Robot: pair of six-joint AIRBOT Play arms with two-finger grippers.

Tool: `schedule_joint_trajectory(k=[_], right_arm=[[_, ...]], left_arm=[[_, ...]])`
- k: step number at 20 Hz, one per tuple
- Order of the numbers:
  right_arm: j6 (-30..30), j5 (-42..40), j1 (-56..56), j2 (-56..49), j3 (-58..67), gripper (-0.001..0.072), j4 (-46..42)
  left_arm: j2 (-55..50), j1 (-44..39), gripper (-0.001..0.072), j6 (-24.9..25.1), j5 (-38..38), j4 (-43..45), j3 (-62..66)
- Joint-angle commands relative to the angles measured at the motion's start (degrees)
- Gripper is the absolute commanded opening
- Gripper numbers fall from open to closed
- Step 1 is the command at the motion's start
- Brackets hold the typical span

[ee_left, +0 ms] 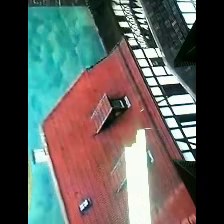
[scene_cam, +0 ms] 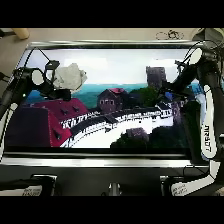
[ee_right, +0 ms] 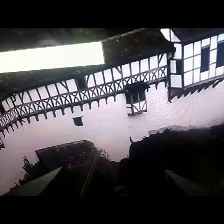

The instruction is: Fold the shirts.

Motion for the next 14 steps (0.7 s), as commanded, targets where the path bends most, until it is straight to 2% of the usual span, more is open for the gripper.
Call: schedule_joint_trajectory(k=[1,4,6,7,8,10,12,14], right_arm=[[0.5,-5.7,0.0,0.0,0.1,0.0673,0.0],[0.4,-10.4,0.0,0.0,0.1,0.0674,0.1],[0.4,-13.2,0.0,0.0,0.1,0.0674,0.0],[0.4,-14.0,0.0,0.0,0.1,0.0674,0.1],[0.4,-14.8,0.0,0.0,0.1,0.0674,0.1],[0.6,-15.1,0.1,0.0,0.1,0.0673,0.5],[0.6,-15.0,0.1,0.0,0.1,0.0673,0.5],[0.6,-15.1,0.1,0.0,0.1,0.0673,0.4]], left_arm=[[-0.6,-0.1,0.0709,-0.7,5.1,-1.0,0.0],[-1.8,-0.1,0.0708,-0.7,10.4,-1.1,0.0],[-3.7,0.4,0.0708,-1.5,18.5,1.0,0.5],[-5.8,1.6,0.0707,-6.0,19.6,2.9,3.0],[-9.3,4.0,0.0707,-9.0,18.2,2.8,7.3],[-17.8,9.0,0.0707,-10.9,11.9,2.6,17.2],[-26.1,13.8,0.0708,-18.3,5.5,1.5,25.4],[-31.3,16.9,0.0709,-18.5,7.9,-7.7,28.1]])
